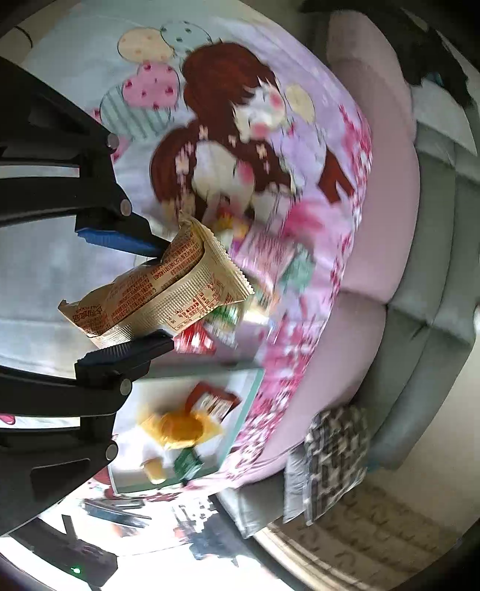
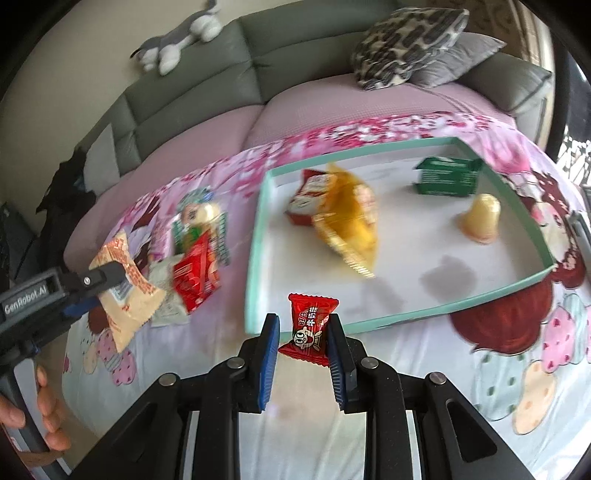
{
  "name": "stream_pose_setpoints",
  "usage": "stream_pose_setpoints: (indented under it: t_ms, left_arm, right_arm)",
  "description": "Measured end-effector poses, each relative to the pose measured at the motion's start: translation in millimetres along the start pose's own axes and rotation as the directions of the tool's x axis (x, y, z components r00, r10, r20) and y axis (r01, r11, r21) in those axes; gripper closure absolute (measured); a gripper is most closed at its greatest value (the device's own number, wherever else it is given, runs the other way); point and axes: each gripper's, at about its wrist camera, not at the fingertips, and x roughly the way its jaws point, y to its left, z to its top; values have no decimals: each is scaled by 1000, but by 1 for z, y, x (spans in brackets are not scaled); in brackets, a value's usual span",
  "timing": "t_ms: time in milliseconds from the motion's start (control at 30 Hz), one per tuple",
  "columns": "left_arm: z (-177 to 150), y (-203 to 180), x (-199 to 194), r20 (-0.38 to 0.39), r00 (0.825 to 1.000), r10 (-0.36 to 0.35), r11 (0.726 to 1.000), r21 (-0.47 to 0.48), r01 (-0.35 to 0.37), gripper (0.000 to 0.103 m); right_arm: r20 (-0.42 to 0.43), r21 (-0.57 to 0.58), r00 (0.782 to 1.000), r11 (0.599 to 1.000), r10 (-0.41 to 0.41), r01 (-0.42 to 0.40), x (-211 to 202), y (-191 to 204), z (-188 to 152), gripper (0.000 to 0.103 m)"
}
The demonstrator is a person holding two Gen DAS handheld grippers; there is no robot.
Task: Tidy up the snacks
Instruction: 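Carry the candy and tan biscuit packet over the tray and open both grippers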
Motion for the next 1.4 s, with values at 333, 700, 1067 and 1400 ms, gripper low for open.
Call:
stream_pose_setpoints:
  t_ms: [333,700,1067,1400]
  left_arm:
    - [-8,-79,35,-66,997,-49,984,169,60,57]
    - [-10,-124,87,-143,989,-46,957,276,84,57]
    - [-4,-138,117,-174,984,-49,946,307,102,57]
    - [4,-133,122,-211,976,-56,951,286,116,46]
  right_arm:
    - [31,64,999,997,-45,43,-6,-52,16,76]
    - [25,69,997,995,-71,69,12,-72,36,76]
    - [-7,68,995,993,-98,98,36,-80,50,76]
    - [-42,84,992,989,-117,120,44,-84,53,74]
